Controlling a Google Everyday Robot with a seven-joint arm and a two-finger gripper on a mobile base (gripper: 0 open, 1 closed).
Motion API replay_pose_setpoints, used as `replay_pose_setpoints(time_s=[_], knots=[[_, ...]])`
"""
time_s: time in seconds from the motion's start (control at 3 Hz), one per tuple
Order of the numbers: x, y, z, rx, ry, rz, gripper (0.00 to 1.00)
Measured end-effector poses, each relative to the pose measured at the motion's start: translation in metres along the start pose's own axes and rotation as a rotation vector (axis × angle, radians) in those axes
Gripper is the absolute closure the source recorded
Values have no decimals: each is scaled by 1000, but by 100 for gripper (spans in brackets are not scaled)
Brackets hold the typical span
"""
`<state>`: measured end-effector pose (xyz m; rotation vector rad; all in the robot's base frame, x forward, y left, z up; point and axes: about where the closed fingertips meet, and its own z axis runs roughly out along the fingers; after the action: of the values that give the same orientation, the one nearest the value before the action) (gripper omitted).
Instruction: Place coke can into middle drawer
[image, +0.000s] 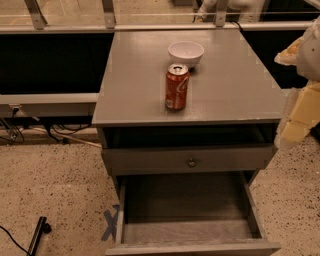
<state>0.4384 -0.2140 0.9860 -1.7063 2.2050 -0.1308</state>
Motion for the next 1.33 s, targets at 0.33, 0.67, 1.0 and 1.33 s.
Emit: replay_pose_setpoints(time_s=[0.33,0.67,1.0,1.33], knots=[[0,0,0,0,0,0,0],[-4,-20,-3,58,-88,-15,0],[-6,-67,-1,154,-277,-31,0],[-14,-131,15,208,-593,-47,0]])
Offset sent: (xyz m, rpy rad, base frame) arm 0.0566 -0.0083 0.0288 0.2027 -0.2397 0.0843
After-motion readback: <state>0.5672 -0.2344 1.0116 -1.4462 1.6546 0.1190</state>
